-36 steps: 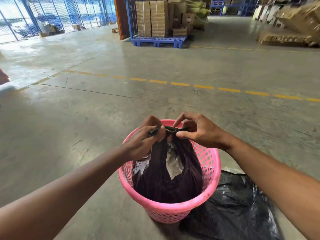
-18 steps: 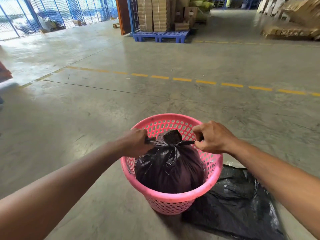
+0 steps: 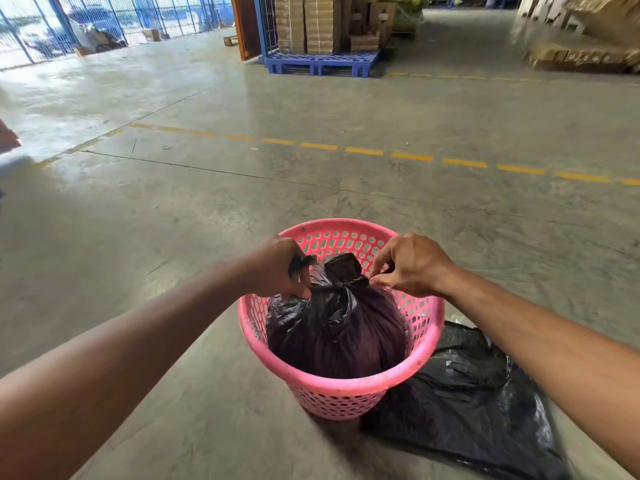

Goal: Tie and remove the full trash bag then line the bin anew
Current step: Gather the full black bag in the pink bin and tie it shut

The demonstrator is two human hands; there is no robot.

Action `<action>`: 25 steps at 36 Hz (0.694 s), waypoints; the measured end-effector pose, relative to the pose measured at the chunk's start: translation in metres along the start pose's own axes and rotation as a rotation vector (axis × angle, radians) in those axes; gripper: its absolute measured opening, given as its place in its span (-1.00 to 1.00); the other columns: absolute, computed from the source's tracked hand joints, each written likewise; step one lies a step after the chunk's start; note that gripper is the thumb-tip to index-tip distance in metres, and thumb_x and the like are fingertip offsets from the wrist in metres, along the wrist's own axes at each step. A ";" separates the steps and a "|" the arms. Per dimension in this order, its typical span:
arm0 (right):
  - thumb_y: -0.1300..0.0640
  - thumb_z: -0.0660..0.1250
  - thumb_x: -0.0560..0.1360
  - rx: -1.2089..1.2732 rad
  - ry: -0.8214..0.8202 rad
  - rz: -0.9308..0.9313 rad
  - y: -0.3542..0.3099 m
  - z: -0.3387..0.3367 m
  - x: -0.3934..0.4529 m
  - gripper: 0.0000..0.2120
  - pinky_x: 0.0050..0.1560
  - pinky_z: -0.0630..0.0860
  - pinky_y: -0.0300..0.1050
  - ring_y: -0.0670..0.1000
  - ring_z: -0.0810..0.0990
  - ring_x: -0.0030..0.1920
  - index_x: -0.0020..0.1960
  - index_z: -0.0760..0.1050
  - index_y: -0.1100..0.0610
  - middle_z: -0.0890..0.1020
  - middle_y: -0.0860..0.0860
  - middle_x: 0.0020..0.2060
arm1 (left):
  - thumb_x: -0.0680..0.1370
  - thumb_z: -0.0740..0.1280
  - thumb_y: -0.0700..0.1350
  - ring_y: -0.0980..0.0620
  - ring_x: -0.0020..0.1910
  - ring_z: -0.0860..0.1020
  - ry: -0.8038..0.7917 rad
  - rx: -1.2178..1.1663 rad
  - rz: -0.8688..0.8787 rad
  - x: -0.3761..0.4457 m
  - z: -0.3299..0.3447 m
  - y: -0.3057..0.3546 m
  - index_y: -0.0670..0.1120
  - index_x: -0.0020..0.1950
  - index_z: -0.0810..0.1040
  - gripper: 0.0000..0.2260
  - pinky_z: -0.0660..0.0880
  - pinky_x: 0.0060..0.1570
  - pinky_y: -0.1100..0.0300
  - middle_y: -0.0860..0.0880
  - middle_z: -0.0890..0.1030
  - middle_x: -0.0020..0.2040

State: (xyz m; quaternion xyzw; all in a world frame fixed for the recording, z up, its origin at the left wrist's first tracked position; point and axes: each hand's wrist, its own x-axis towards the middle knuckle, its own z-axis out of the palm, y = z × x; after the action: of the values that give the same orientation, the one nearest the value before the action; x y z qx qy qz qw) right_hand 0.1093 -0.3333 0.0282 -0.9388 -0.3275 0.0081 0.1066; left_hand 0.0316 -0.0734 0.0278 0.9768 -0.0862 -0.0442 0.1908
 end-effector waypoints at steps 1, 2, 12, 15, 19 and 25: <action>-0.13 0.50 0.37 -0.027 -0.017 0.011 0.000 0.001 0.000 -0.86 -0.15 0.47 -0.18 -0.05 0.67 -0.10 -0.09 0.73 -0.17 0.64 -0.18 -0.25 | 0.37 0.63 -0.06 0.13 -0.25 0.67 -0.003 0.030 0.006 0.000 0.000 0.002 -0.06 -0.17 0.77 -0.88 0.61 -0.12 0.16 0.02 0.73 -0.35; -0.12 0.48 0.37 -0.055 -0.033 0.015 0.000 0.002 0.000 -0.86 -0.11 0.53 -0.16 -0.03 0.68 -0.06 -0.09 0.73 -0.16 0.69 -0.18 -0.17 | 0.39 0.60 -0.08 0.07 -0.28 0.65 -0.005 0.060 0.016 0.000 0.002 0.003 -0.10 -0.20 0.74 -0.88 0.60 -0.13 0.10 0.01 0.71 -0.37; 0.00 0.32 0.48 -0.380 -0.141 -0.039 -0.003 0.022 -0.018 -0.80 -0.01 0.58 -0.03 0.10 0.66 0.09 0.06 0.61 -0.04 0.70 -0.05 0.04 | 0.44 0.28 -0.05 -0.09 -0.33 0.52 -0.182 0.369 0.009 -0.004 0.024 -0.008 -0.12 -0.20 0.62 -0.82 0.57 -0.23 0.08 -0.02 0.57 -0.34; -0.01 0.30 0.51 -0.399 -0.132 -0.085 0.001 0.020 -0.018 -0.84 0.03 0.58 0.00 0.10 0.64 0.10 0.04 0.60 -0.04 0.70 -0.06 0.02 | 0.50 0.34 -0.08 -0.12 -0.32 0.52 -0.158 0.305 -0.060 0.000 0.021 -0.011 -0.12 -0.27 0.55 -0.82 0.50 -0.25 0.11 -0.08 0.58 -0.34; -0.19 0.36 0.49 -0.417 -0.179 -0.156 0.011 0.010 -0.017 -0.77 0.23 0.40 0.05 0.05 0.47 0.25 -0.01 0.62 -0.05 0.63 -0.10 0.06 | 0.51 0.45 -0.09 -0.01 -0.29 0.65 -0.183 -0.190 -0.203 0.005 0.009 -0.021 -0.17 -0.18 0.67 -0.84 0.57 -0.14 0.16 -0.05 0.73 -0.24; -0.29 0.37 0.46 -0.331 -0.183 -0.165 0.009 -0.011 -0.010 -0.70 0.25 0.34 0.11 0.05 0.37 0.29 -0.04 0.61 -0.08 0.52 -0.09 0.13 | 0.47 0.50 -0.01 0.04 0.13 0.69 -0.114 -0.835 -0.147 0.007 0.016 -0.005 -0.14 -0.01 0.68 -0.78 0.55 0.07 0.16 -0.15 0.75 0.15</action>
State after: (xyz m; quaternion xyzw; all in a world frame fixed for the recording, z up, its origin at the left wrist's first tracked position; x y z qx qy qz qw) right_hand 0.1076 -0.3485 0.0368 -0.9087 -0.4087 0.0304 -0.0791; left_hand 0.0377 -0.0761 0.0107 0.8152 -0.0014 -0.1428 0.5613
